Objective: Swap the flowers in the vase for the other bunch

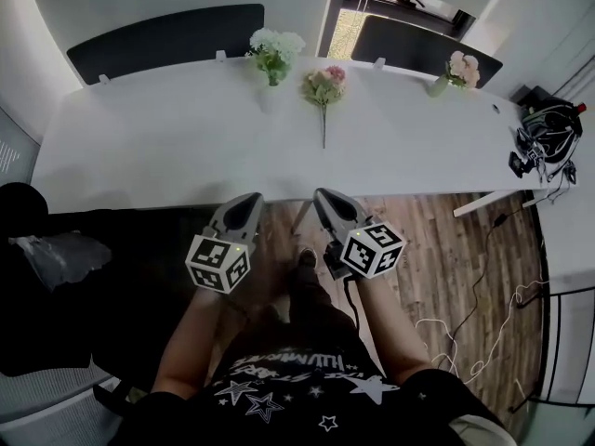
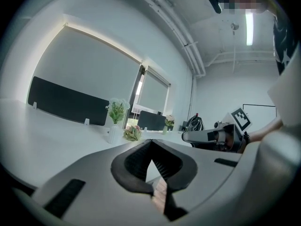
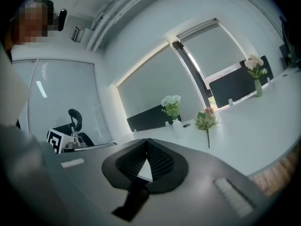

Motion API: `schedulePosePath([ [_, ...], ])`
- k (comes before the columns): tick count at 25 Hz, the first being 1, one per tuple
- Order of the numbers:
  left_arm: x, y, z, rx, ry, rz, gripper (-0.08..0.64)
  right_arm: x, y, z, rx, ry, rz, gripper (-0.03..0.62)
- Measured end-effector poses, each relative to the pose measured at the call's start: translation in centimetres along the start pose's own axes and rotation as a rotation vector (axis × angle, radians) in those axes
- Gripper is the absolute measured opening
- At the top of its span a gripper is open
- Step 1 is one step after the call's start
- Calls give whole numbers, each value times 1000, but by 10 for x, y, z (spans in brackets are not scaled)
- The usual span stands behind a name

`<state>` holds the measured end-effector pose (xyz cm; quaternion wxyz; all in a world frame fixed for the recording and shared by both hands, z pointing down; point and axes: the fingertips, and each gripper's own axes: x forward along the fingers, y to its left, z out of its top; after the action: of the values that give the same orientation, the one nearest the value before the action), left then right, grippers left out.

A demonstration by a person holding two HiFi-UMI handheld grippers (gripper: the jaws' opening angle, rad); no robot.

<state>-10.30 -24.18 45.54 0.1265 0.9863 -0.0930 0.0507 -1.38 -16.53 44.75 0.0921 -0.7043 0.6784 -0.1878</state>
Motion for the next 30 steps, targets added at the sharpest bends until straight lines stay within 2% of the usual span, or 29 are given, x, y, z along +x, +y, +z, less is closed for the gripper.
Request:
schedulePosePath([
  [8, -9, -21, -5, 25, 11, -30, 8, -26, 11, -11, -43, 24, -31, 2],
  [16, -9, -43, -3, 29, 1, -20, 8, -44, 13, -14, -53, 38, 3, 2],
  [30, -36, -146, -23, 74, 14, 30, 8, -146, 22, -18, -66, 22, 64, 2],
])
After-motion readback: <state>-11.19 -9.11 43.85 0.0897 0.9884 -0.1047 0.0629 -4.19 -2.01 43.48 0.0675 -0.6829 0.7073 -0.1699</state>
